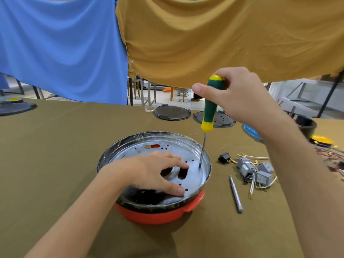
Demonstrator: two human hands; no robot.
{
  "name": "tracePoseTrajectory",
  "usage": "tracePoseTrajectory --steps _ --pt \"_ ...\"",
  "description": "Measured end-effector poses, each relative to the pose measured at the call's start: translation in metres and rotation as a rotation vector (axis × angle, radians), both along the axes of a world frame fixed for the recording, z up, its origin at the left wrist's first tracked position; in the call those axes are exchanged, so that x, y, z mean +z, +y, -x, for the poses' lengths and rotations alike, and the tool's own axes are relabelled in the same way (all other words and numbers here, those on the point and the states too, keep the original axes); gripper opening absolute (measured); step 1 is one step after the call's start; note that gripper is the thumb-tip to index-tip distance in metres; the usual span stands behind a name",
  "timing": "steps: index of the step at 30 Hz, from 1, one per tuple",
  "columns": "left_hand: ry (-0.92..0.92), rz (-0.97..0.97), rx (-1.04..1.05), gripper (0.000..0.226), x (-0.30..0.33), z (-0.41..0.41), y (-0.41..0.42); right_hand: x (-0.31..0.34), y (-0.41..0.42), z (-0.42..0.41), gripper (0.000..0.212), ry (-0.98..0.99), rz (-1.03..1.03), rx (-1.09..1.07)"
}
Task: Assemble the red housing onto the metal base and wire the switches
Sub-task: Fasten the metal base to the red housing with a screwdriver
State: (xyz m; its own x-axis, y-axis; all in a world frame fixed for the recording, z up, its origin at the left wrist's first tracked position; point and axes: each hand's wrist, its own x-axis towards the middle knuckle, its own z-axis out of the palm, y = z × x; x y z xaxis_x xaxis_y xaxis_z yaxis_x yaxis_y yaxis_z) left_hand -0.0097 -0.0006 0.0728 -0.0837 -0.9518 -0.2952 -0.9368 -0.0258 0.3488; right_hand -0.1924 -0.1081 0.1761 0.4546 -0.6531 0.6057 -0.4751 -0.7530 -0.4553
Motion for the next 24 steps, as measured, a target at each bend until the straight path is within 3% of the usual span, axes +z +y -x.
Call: tracePoseTrajectory --steps 5,9,13,15,20,24 --pt "0.000 0.014 -0.003 0.075 0.002 0.001 0.001 0.005 -0.002 0.009 0.023 0.014 -0.232 0.268" --pt "-0.008 0.004 -0.006 0.075 0.002 0.002 0.001 0.007 -0.003 0.014 0.010 -0.026 -0.201 0.286" --pt "-0.001 0.006 -0.005 0.075 0.002 0.001 0.001 -0.002 0.000 -0.003 0.038 -0.012 0.035 -0.024" --pt "-0.004 0.004 -0.005 0.075 0.001 0.001 0.001 -0.005 0.001 -0.007 0.047 -0.012 0.058 -0.063" --pt "-0.005 0.013 -0.016 0.076 0.000 -0.001 -0.001 0.005 -0.001 0.007 0.024 0.067 -0.192 0.217" --pt "-0.001 0.010 -0.017 0.075 -0.001 -0.002 -0.001 0.006 -0.002 0.008 0.017 0.024 -0.130 0.169"
